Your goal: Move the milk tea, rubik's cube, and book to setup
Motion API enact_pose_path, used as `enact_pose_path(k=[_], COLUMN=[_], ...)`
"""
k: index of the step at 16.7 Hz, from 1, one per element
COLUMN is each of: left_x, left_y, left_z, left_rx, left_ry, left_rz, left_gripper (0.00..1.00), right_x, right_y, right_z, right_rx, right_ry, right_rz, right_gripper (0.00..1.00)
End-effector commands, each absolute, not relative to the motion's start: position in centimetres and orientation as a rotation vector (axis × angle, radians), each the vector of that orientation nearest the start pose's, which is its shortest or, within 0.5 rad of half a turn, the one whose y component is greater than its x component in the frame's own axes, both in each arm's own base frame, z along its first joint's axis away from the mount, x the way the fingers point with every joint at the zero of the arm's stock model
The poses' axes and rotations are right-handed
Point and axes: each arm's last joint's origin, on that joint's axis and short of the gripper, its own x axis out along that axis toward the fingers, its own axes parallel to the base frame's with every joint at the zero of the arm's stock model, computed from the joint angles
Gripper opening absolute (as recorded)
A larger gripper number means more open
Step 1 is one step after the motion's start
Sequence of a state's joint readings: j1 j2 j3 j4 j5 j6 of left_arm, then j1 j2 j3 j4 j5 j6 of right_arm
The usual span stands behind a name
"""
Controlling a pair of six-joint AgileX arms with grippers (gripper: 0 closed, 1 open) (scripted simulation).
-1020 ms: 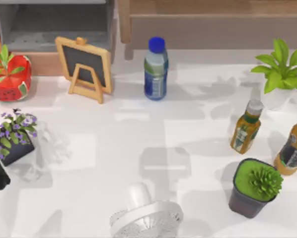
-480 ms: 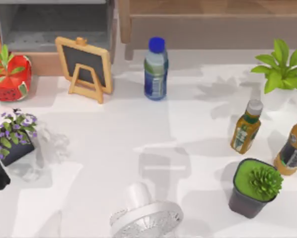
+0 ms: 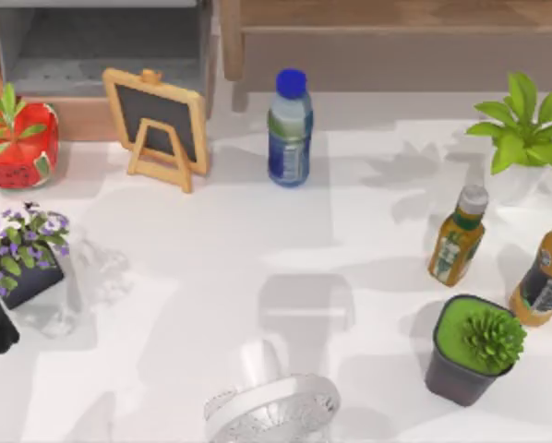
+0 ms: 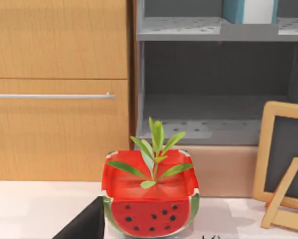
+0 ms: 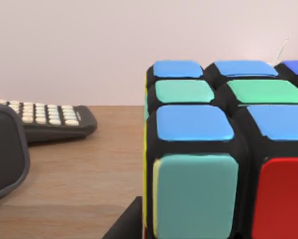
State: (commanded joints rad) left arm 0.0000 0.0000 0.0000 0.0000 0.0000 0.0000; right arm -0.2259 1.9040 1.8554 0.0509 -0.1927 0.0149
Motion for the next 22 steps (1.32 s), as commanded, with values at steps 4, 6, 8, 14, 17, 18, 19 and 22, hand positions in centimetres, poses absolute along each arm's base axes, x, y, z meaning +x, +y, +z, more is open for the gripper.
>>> enact_pose_path(k=[4, 6, 8, 14, 17, 18, 19, 22], left_x=[10.57, 10.57, 10.57, 10.57, 10.57, 10.57, 10.57, 10.57], left_y=[-0.12, -0.12, -0.12, -0.12, -0.12, -0.12, -0.12, -0.12], left_z=[16.00, 16.00, 16.00, 16.00, 16.00, 16.00, 16.00, 16.00], left_rx=[0.000, 0.000, 0.000, 0.000, 0.000, 0.000, 0.000, 0.000], left_ry=[0.000, 0.000, 0.000, 0.000, 0.000, 0.000, 0.000, 0.000], left_rz=[0.000, 0.000, 0.000, 0.000, 0.000, 0.000, 0.000, 0.000], left_gripper=[1.00, 1.00, 1.00, 1.00, 1.00, 1.00, 1.00, 1.00], right_x=[44.92, 44.92, 44.92, 44.92, 44.92, 44.92, 44.92, 44.81], right_y=[-9.01, -9.01, -9.01, -9.01, -9.01, -9.01, -9.01, -9.13], right_z=[39.76, 39.76, 39.76, 39.76, 39.76, 39.76, 39.76, 39.80], right_rx=[0.000, 0.000, 0.000, 0.000, 0.000, 0.000, 0.000, -0.001], right_ry=[0.001, 0.001, 0.001, 0.001, 0.001, 0.001, 0.001, 0.000], right_rz=[-0.012, -0.012, -0.012, -0.012, -0.012, -0.012, -0.012, -0.015], right_gripper=[0.38, 0.53, 0.68, 1.00, 1.00, 1.00, 1.00, 1.00])
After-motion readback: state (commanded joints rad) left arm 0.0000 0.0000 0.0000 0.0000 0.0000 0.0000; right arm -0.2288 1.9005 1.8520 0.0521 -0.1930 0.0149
